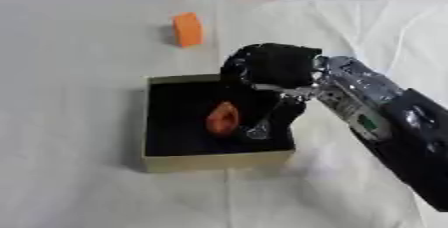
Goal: Pick up objects on the table and place them in the box.
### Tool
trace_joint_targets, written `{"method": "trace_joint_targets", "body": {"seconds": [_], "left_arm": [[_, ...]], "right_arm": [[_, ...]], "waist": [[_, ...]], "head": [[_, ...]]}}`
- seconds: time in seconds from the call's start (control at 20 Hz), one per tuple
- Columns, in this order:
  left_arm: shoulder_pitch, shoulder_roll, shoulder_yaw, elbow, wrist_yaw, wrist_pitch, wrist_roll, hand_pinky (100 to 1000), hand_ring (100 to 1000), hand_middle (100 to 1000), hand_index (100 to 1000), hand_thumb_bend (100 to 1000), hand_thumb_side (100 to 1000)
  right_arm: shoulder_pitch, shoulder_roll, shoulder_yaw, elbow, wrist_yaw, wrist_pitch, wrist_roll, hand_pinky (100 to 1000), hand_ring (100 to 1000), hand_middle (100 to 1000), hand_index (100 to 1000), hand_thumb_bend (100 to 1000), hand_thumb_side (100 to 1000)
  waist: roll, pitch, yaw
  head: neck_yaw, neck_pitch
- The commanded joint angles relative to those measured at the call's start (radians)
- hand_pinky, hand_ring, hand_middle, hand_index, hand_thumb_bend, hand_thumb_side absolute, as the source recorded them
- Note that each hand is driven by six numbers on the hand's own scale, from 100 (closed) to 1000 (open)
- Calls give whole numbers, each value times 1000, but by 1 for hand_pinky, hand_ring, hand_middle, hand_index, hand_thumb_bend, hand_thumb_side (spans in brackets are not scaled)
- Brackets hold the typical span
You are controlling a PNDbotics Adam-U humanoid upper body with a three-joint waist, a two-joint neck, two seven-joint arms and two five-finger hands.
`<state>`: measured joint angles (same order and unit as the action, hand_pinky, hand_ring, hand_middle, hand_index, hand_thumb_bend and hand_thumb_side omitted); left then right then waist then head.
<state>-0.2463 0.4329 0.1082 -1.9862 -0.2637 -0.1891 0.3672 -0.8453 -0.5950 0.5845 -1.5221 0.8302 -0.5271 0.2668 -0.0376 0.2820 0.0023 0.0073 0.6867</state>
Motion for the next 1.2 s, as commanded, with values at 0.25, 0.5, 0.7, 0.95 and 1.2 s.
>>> {"method": "trace_joint_targets", "body": {"seconds": [0.25,0.5,0.7,0.95,1.2], "left_arm": [[-9,23,9,-14,-2,1,0,580,585,651,772,100,729],[-25,38,-4,-14,5,9,-12,581,585,652,772,100,729],[-77,106,-27,-14,3,40,-41,582,589,656,778,100,709],[-192,243,-82,-13,-60,123,-120,586,606,673,800,100,683],[-331,350,-165,45,-177,201,-275,592,626,688,820,100,687]], "right_arm": [[-34,-40,-80,-2,9,11,-152,797,768,598,743,379,576],[-37,-60,-175,-16,-152,85,-232,819,742,569,741,255,596],[-47,-81,-259,-64,-311,161,-231,832,754,583,743,156,626],[-80,-84,-331,-112,-399,242,-209,840,777,607,751,108,748],[-114,-77,-379,-126,-421,305,-220,843,784,614,753,124,768]], "waist": [[3,-26,-5],[7,-24,-9],[13,-21,-12],[19,-15,-17],[25,-8,-24]], "head": [[5,7],[9,5],[12,4],[21,-2],[35,-4]]}}
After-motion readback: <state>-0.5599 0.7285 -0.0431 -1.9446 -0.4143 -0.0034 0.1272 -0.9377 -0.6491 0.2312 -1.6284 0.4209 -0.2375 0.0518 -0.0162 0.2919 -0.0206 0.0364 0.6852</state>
